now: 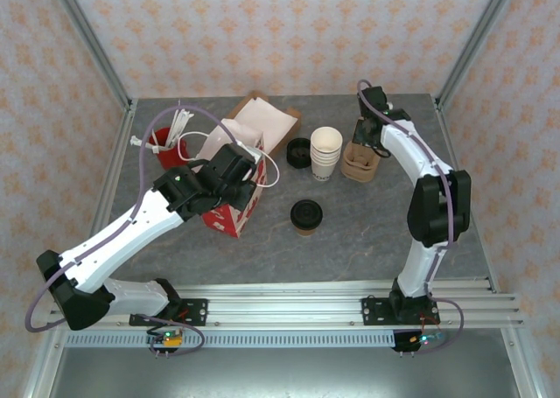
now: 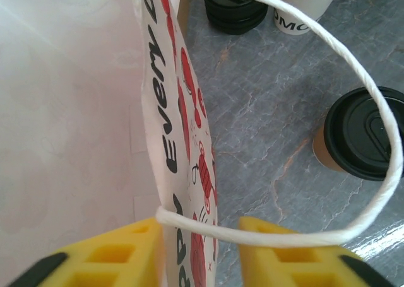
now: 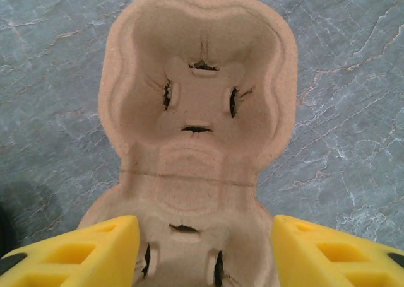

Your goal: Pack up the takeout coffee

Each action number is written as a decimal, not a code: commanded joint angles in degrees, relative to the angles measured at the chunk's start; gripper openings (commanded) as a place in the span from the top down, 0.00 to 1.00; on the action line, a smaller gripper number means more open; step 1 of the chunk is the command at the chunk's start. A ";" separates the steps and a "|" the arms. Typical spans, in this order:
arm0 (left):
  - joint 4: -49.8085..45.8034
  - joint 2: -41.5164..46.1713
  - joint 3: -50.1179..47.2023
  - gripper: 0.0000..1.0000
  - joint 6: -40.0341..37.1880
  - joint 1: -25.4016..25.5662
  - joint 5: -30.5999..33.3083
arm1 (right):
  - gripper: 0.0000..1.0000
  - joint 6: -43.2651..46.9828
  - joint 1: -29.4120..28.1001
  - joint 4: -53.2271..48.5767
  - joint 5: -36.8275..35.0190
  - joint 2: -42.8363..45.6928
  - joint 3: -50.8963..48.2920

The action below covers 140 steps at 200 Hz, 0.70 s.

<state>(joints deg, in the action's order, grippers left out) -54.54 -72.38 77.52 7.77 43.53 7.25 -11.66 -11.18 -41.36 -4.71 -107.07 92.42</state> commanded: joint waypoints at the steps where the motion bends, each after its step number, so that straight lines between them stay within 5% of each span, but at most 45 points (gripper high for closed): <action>1: 1.46 1.13 1.18 0.58 0.49 0.49 -1.07 | 0.44 0.98 0.46 -2.88 -1.31 -2.25 3.90; 59: 3.01 3.83 1.59 0.34 0.67 0.47 -1.62 | 0.48 1.75 1.07 -3.10 -0.08 -6.03 5.66; 140: 2.96 4.42 0.97 0.32 0.53 0.50 -1.01 | 0.50 2.78 1.16 -2.75 1.76 -7.70 6.58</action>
<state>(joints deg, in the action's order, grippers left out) -52.34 -68.62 77.65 8.10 43.53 5.76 -9.89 -10.44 -42.68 -3.44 -113.80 96.77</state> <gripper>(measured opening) 0.676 0.513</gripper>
